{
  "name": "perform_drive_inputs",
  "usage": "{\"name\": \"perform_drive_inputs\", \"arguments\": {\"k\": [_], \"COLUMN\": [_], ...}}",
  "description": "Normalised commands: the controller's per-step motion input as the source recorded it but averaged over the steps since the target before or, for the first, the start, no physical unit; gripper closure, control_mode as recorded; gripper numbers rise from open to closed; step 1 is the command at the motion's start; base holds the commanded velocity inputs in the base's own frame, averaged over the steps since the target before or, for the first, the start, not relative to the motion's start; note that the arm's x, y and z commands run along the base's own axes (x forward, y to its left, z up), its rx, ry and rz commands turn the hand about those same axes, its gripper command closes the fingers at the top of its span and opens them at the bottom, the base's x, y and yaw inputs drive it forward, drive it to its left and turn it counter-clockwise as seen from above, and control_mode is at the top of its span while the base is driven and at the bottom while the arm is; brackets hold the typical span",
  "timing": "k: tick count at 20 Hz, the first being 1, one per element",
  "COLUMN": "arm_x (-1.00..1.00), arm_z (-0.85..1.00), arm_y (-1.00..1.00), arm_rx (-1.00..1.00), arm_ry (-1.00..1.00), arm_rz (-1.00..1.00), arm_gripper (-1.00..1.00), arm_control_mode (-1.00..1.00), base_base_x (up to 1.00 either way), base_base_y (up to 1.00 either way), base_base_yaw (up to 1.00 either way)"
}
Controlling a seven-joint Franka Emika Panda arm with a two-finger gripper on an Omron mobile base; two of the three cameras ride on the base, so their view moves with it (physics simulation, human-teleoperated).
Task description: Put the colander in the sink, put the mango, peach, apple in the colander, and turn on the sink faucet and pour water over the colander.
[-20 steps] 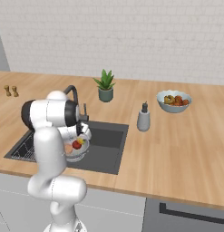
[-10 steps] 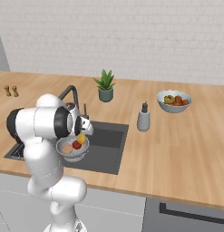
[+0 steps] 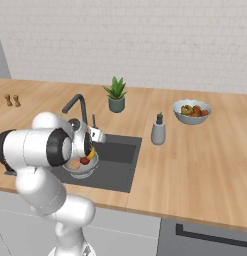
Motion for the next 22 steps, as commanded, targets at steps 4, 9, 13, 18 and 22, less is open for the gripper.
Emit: {"name": "perform_drive_inputs", "arguments": {"k": [4,9,13,18,22], "arm_x": [0.0,0.0,0.08,0.11,0.19], "arm_z": [0.14,0.0,0.0,0.0,0.0], "arm_y": [-0.14,-0.04,0.0,0.0,0.0], "arm_rx": [0.06,0.08,0.05,0.0,0.0], "arm_ry": [-0.41,-0.39,-0.27,-0.05,0.0], "arm_rz": [0.0,0.0,0.0,0.0,0.0], "arm_gripper": [-1.0,-1.0,-1.0,-1.0,-1.0], "arm_control_mode": [-1.0,-1.0,-1.0,-1.0,-1.0], "base_base_x": [0.0,0.0,0.0,0.0,0.0], "base_base_y": [0.0,0.0,0.0,0.0,0.0], "base_base_yaw": [0.0,0.0,0.0,0.0,0.0]}}
